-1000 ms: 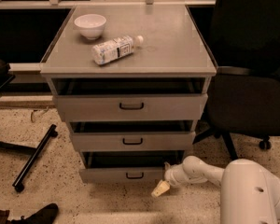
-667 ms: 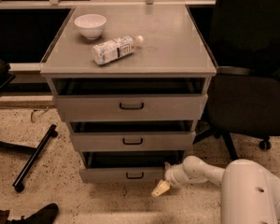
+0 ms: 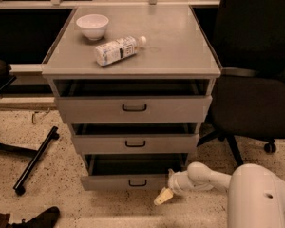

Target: Open bottom drawer

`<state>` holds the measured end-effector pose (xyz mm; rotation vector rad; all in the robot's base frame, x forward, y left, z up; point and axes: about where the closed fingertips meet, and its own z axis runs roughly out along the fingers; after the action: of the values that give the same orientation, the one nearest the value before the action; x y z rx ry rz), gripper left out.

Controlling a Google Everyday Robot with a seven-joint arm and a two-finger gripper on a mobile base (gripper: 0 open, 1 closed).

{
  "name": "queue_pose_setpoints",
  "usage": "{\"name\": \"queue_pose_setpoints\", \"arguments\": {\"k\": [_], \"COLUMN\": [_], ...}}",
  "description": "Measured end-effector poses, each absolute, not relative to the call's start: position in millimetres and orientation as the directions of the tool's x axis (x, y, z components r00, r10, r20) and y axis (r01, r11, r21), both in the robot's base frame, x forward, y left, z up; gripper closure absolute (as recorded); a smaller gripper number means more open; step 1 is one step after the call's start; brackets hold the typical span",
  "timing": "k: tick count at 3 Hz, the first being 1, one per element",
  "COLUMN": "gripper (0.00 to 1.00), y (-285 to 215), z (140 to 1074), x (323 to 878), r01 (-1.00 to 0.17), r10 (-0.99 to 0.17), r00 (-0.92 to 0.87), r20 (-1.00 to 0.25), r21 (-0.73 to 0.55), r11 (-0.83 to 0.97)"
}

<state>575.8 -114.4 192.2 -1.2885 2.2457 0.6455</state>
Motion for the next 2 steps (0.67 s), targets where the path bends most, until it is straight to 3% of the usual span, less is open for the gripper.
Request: {"name": "queue_pose_setpoints", "arguments": {"k": [2], "gripper": [0.0], "y": [-116.4], "z": [202.8], "x": [560.3], "r01": [-0.863], "r10": [-0.634], "r00": [-0.478], "r20": [-0.607], "r21": [0.192], "r11": [0.467]}}
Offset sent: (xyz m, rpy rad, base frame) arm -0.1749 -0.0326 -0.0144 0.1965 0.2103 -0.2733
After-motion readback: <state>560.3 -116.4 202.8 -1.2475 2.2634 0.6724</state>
